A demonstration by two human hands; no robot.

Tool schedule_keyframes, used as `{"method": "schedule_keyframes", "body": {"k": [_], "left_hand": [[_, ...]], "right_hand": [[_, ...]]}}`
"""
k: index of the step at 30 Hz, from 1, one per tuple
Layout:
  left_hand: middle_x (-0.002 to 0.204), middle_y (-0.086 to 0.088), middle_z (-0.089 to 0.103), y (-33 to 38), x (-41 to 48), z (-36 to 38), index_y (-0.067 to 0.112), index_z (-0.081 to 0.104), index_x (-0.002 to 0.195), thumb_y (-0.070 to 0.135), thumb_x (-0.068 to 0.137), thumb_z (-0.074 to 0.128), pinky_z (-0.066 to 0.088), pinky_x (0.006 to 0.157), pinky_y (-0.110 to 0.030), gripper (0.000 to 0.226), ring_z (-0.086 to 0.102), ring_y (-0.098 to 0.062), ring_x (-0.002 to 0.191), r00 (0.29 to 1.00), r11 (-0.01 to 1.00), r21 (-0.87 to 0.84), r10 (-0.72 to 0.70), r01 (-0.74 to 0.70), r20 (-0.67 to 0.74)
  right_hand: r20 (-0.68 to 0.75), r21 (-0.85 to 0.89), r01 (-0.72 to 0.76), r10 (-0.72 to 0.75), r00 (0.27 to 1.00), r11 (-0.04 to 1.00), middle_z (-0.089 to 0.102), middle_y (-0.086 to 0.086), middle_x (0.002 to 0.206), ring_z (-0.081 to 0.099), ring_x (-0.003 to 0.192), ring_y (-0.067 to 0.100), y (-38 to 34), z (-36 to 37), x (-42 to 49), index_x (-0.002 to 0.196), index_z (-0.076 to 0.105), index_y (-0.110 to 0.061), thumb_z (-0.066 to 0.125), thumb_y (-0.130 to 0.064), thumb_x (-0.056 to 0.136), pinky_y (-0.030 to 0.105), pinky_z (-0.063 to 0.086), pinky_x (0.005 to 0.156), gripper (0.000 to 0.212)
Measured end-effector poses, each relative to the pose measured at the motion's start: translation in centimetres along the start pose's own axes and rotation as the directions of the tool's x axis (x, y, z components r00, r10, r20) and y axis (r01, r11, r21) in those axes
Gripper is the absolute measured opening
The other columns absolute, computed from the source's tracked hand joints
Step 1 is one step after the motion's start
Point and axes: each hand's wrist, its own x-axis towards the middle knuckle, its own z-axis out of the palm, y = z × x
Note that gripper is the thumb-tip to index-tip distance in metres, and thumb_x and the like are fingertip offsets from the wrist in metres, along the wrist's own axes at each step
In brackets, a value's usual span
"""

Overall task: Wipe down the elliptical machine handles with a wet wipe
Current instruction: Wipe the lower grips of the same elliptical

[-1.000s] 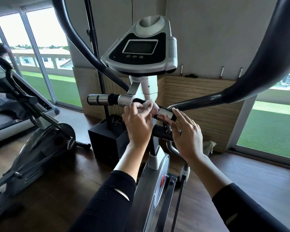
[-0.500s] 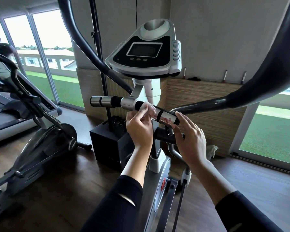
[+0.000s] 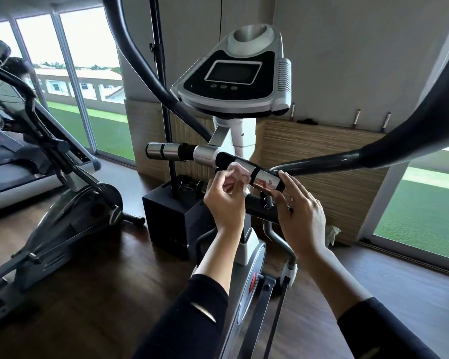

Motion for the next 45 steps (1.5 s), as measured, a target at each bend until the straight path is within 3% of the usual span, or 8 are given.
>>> {"method": "schedule_keyframes", "body": {"k": [6,11,15,20,27,34,41,45], "left_hand": [[0.091,0.008,0.065,1.0,-0.9,1.1,0.014,0.072,0.094,0.013,0.078,0.077,0.057,0.079,-0.035,0.017,0.065,-0.018,0.091,0.971,0.975,-0.101,-0.209,0.198,-0.115],[0.091,-0.024,0.067,3.4,-0.8,1.8,-0.010,0.069,0.094,-0.006,0.087,0.063,0.052,0.062,-0.013,0.010,0.065,-0.001,0.065,0.843,0.758,-0.503,-0.529,0.415,-0.101],[0.078,-0.017,0.067,3.9,-0.2,1.9,0.002,0.069,0.080,-0.012,0.079,0.068,0.054,0.061,-0.023,0.014,0.062,-0.010,0.060,0.729,0.598,-0.615,-0.682,0.515,-0.052],[0.101,-0.014,0.069,3.3,-1.5,2.2,0.011,0.064,0.093,0.008,0.078,0.078,0.059,0.079,-0.032,0.020,0.069,-0.014,0.078,0.645,0.481,-0.638,-0.763,0.601,0.033],[0.086,-0.005,0.070,4.2,-1.0,2.7,0.011,0.069,0.086,0.004,0.079,0.076,0.051,0.058,-0.012,0.012,0.067,-0.003,0.066,0.603,0.489,-0.677,-0.793,0.550,-0.082],[0.057,0.007,0.067,4.6,0.2,2.8,0.017,0.070,0.070,-0.002,0.078,0.074,0.057,0.070,-0.025,0.022,0.066,-0.005,0.057,0.569,0.429,-0.733,-0.819,0.527,-0.071],[0.087,-0.011,0.073,4.4,-1.1,3.2,0.009,0.071,0.089,0.005,0.082,0.073,0.060,0.067,-0.025,0.009,0.072,-0.011,0.073,0.597,0.464,-0.698,-0.800,0.546,-0.064],[0.079,-0.001,0.068,4.1,-0.8,2.8,0.001,0.071,0.097,0.001,0.082,0.072,0.050,0.060,-0.008,0.015,0.066,0.001,0.065,0.736,0.709,-0.534,-0.641,0.461,-0.217]], "right_hand": [[0.005,-0.008,0.015,-0.015,1.000,1.000,0.060,-0.002,0.134,0.064,0.109,0.025,-0.2,-0.4,0.0,0.137,0.052,-0.023,0.052,-0.036,0.096,0.041,0.052,0.087,0.043],[0.015,-0.014,0.013,-0.013,1.000,1.000,0.059,-0.001,0.134,0.067,0.099,0.028,-0.7,-0.8,0.1,0.136,0.052,-0.022,0.046,-0.041,0.094,0.044,0.053,0.085,0.047],[0.008,-0.010,0.022,-0.022,1.000,1.000,0.060,0.001,0.134,0.064,0.109,0.029,-1.1,-1.0,0.1,0.136,0.053,-0.020,0.050,-0.038,0.095,0.049,0.053,0.085,0.045],[0.006,-0.016,0.014,-0.014,1.000,1.000,0.060,0.000,0.133,0.065,0.107,0.031,-1.0,-1.0,0.0,0.136,0.053,-0.020,0.055,-0.032,0.096,0.047,0.052,0.085,0.042],[0.018,-0.023,-0.022,0.023,1.000,0.999,0.058,-0.003,0.135,0.064,0.110,0.028,-1.0,-0.9,0.2,0.136,0.053,-0.024,0.057,-0.032,0.096,0.045,0.051,0.087,0.041],[0.019,-0.026,-0.036,0.036,0.999,0.999,0.059,-0.004,0.135,0.065,0.108,0.028,-1.2,-1.0,0.1,0.136,0.053,-0.024,0.057,-0.032,0.096,0.045,0.052,0.086,0.041],[0.014,-0.018,-0.027,0.028,1.000,0.999,0.058,-0.003,0.136,0.065,0.107,0.030,-1.4,-0.9,0.1,0.136,0.052,-0.024,0.054,-0.035,0.095,0.045,0.052,0.085,0.042],[-0.002,0.000,-0.026,0.026,1.000,1.000,0.060,-0.002,0.133,0.067,0.101,0.032,-1.5,-0.9,0.0,0.136,0.053,-0.024,0.057,-0.031,0.095,0.045,0.052,0.080,0.042]]}}
